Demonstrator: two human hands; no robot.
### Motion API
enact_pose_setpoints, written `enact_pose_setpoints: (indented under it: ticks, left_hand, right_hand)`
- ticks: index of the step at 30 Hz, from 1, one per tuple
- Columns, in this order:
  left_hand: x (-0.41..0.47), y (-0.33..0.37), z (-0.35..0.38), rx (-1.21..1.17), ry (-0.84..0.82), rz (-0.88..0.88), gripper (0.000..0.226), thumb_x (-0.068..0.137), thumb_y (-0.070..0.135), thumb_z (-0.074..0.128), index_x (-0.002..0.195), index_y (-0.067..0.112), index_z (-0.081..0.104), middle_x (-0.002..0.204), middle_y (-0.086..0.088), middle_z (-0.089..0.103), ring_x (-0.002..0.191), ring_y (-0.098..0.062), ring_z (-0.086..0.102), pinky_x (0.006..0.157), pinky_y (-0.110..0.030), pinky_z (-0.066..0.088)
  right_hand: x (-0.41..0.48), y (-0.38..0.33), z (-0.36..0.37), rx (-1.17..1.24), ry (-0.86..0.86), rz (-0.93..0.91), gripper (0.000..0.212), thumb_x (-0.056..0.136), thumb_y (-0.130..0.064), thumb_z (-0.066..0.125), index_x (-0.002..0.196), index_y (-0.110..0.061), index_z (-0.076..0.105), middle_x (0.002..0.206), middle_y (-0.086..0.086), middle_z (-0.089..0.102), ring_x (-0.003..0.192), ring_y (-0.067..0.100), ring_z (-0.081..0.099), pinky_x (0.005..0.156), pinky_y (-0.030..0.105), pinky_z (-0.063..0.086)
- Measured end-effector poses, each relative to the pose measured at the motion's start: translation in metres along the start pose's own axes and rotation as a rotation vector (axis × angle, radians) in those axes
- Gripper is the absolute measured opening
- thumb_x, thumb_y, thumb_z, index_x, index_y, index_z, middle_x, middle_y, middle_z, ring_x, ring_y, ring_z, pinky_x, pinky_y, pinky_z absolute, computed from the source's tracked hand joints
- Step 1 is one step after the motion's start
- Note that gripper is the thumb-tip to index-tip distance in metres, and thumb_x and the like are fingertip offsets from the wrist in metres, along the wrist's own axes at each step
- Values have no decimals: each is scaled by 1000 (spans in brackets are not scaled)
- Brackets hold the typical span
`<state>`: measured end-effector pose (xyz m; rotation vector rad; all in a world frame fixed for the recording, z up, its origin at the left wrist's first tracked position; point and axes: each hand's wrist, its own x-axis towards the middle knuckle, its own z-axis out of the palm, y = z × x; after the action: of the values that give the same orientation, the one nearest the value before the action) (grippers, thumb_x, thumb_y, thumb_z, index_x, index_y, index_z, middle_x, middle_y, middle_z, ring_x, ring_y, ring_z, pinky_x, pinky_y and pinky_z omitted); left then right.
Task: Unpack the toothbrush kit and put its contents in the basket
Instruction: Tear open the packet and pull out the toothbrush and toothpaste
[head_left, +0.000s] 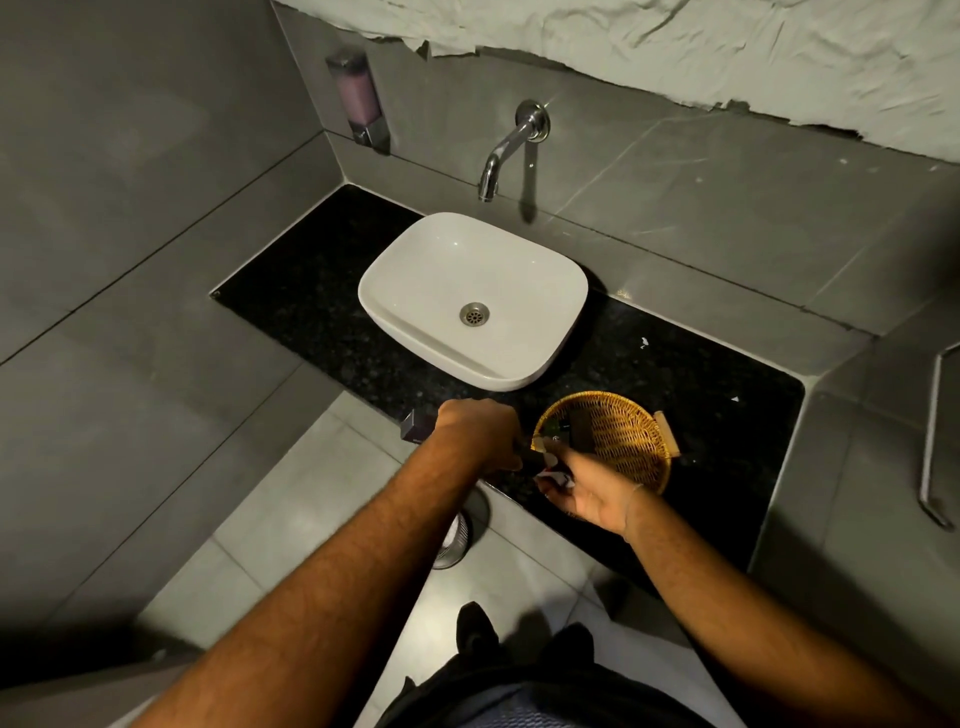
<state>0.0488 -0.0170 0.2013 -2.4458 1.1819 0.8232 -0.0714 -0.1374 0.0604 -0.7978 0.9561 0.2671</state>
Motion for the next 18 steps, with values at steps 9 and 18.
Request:
enact_pose_setpoints:
  ticks: [9, 18]
  left_hand:
    - [-1, -13, 7, -41, 17, 33, 37, 95, 50, 67, 131, 44, 68, 119, 7, 71, 110, -23, 68, 93, -44, 54]
    - [-2, -13, 10, -107, 32, 38, 39, 92, 50, 69, 130, 41, 70, 124, 6, 73, 112, -24, 69, 87, -40, 53]
  right_hand:
    - [-2, 0, -22, 13, -184, -18, 25, 94, -11, 76, 118, -6, 75, 112, 19, 81, 96, 27, 82, 64, 25, 66]
    - [-3, 5, -38, 5, -221, -19, 31, 88, -8, 82, 118, -5, 80, 119, 12, 80, 93, 16, 80, 68, 21, 66]
